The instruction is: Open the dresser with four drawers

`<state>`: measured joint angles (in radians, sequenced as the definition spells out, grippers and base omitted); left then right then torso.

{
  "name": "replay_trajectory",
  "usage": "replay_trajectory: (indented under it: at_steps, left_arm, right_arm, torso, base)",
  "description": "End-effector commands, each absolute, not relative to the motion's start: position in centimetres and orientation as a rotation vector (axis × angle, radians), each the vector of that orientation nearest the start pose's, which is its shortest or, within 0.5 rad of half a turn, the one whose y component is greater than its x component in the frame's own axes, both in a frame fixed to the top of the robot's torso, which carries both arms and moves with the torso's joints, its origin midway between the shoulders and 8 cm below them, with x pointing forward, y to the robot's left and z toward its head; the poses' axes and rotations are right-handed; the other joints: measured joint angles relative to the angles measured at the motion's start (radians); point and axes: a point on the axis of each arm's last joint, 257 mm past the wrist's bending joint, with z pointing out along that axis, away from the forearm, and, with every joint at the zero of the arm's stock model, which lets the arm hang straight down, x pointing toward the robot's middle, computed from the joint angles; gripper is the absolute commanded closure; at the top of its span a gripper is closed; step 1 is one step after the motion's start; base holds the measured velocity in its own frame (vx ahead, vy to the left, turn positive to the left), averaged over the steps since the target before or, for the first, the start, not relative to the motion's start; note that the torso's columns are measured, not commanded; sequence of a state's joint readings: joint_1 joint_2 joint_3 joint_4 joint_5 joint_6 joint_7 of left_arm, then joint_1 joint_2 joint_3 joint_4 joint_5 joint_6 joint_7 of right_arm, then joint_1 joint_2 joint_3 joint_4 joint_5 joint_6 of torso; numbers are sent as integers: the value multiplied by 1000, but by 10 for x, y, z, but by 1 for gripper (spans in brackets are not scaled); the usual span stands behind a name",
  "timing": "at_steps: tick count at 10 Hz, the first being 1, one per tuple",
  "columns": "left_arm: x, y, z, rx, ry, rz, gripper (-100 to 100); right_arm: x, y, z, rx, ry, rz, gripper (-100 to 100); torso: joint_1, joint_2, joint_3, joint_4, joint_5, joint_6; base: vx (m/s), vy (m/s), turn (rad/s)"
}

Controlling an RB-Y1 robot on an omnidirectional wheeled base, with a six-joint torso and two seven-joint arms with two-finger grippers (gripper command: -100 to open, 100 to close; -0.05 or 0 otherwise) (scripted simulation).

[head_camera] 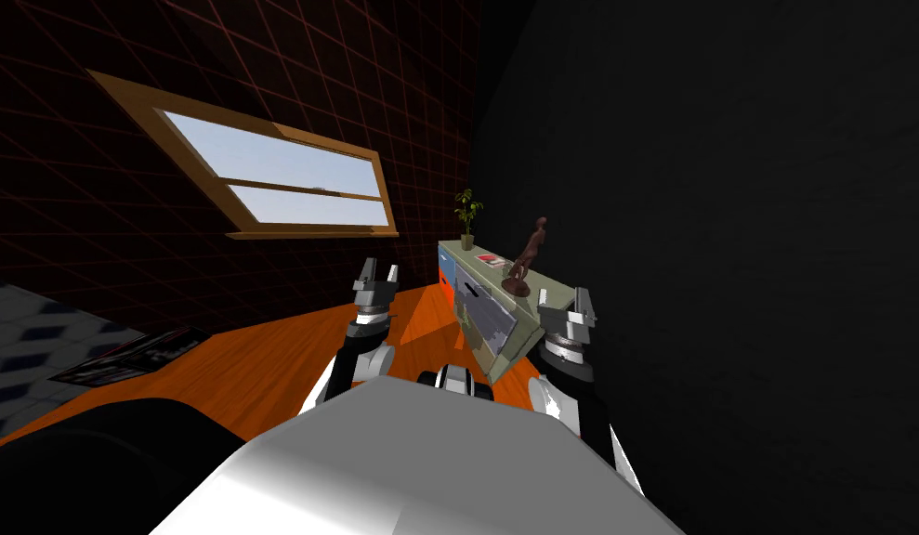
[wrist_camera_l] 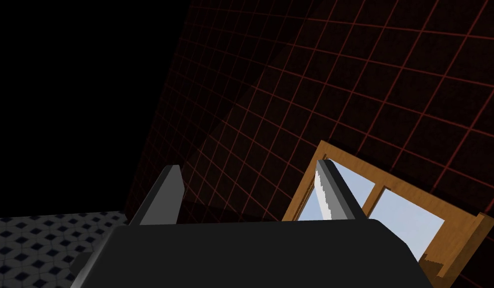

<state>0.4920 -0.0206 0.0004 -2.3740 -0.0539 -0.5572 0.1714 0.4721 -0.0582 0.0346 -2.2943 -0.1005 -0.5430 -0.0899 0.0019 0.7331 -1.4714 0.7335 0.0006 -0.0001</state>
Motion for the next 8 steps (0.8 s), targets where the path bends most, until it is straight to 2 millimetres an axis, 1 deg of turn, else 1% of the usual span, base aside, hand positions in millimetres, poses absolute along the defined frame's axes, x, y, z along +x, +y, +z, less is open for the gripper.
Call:
replay_trajectory:
  at_steps: [1, 3, 6, 7, 8]
  left_arm:
    - [313, 267, 77, -564, 480, -1465, 0]
    - [313, 267, 77, -564, 480, -1465, 0]
    - [313, 267, 77, -564, 480, -1465, 0]
    - [313, 267, 77, -564, 480, -1465, 0]
    - [313, 267, 77, -564, 480, -1465, 0]
  right_arm:
    - [349, -259, 29, 625, 643, 1452, -100]
    - [363, -253, 9, 604, 750, 1379, -100]
    - [386, -249, -27, 578, 912, 1241, -100]
    - [386, -248, -28, 570, 918, 1233, -100]
    - [394, -247, -41, 557, 975, 1176, -100]
  torso:
    - [0, 3, -4, 3, 0, 0]
    - [1, 4, -5, 4, 0, 0]
    - [-1, 4, -5, 4, -1, 0]
    - [-1, 4, -5, 4, 0, 0]
    - [-5, 6, -4, 5, -1, 0]
  base:
    - [53, 87, -28]
    - [62, 124, -34]
    - [81, 134, -42]
    - [58, 89, -14]
    - [63, 79, -28]
